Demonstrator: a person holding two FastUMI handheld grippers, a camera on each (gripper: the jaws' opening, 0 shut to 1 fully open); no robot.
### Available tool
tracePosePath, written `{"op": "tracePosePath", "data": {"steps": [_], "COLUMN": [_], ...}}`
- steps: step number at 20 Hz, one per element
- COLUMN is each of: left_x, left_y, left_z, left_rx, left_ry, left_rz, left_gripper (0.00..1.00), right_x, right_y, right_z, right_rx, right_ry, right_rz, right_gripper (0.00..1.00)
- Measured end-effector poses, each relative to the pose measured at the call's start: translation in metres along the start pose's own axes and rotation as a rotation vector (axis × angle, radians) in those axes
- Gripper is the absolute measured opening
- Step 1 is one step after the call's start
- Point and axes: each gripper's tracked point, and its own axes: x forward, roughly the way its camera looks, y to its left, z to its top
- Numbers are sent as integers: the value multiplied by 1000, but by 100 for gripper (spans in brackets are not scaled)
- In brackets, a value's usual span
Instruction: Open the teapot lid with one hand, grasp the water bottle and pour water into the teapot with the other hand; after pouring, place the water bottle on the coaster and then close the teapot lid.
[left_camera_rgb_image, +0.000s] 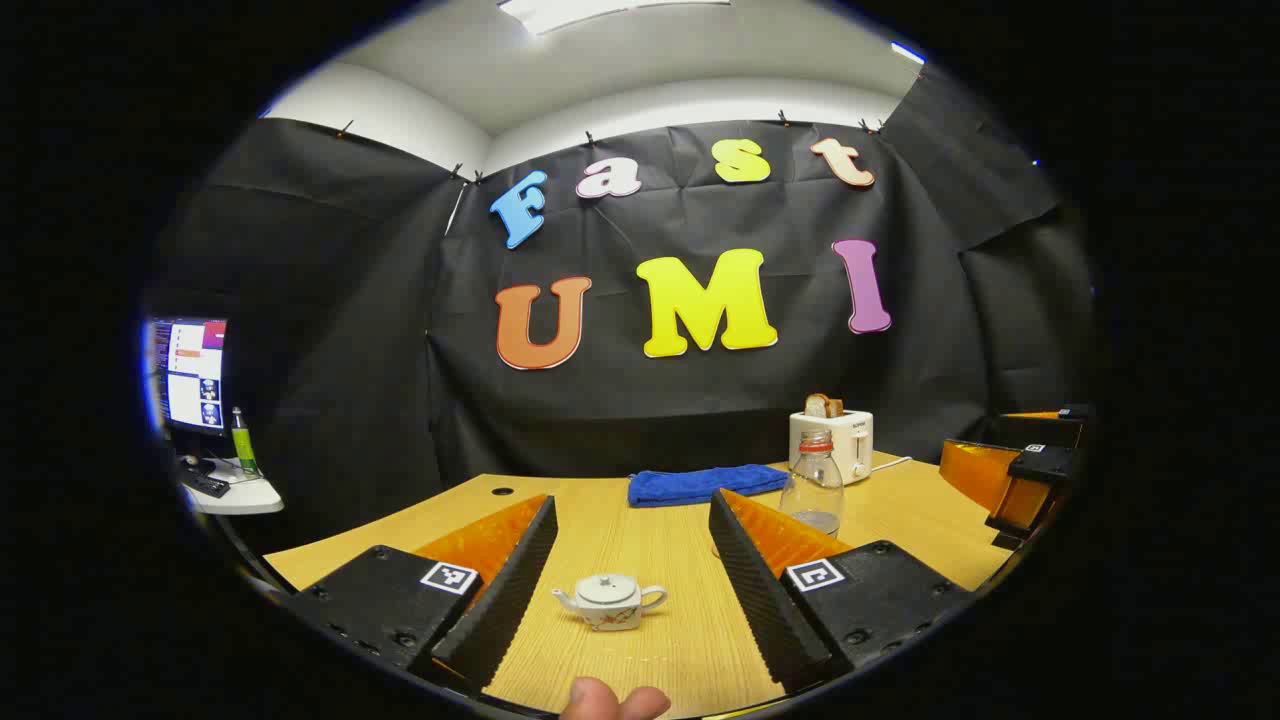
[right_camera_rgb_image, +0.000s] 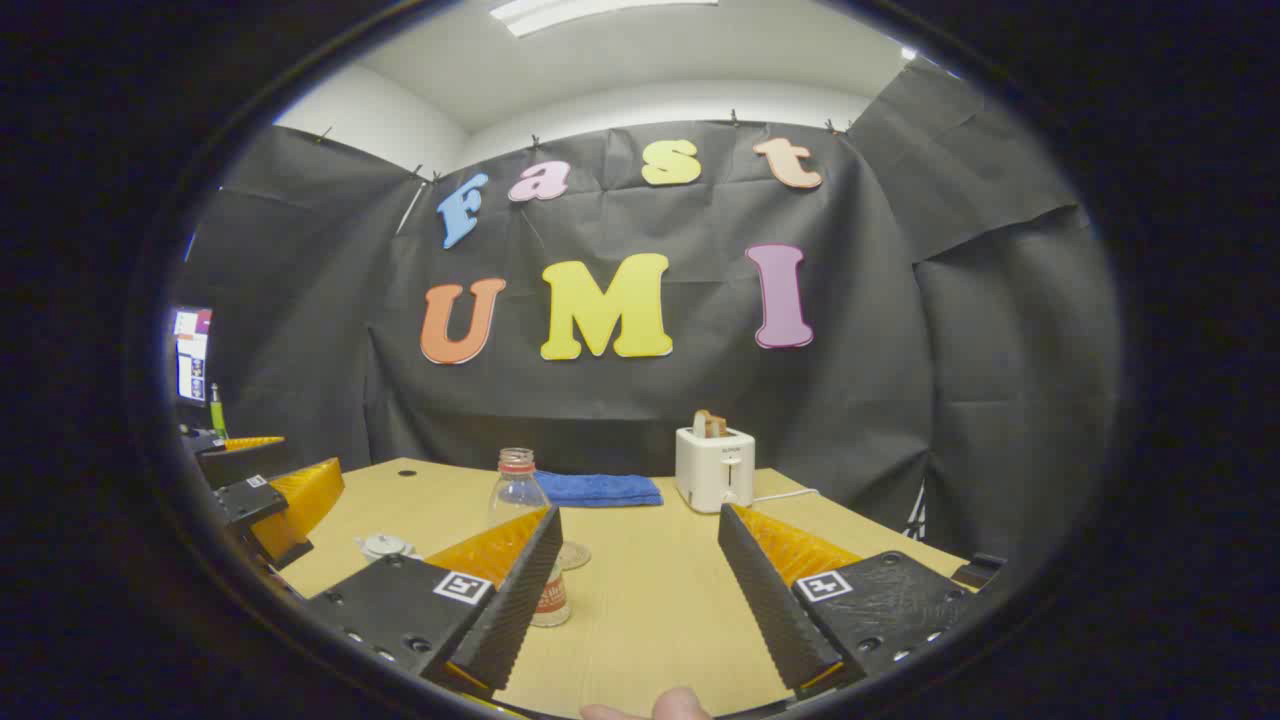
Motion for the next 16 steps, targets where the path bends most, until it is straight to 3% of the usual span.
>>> {"op": "tracePosePath", "data": {"steps": [16], "left_x": [1], "left_y": [-1], "left_z": [-11], "left_rx": [6], "left_ry": [27], "left_rz": [-3], "left_gripper": [96], "right_x": [2], "right_y": [-4], "right_z": [1], "right_rx": [-19], "right_ry": [-13], "right_rz": [-3], "right_gripper": [95]}}
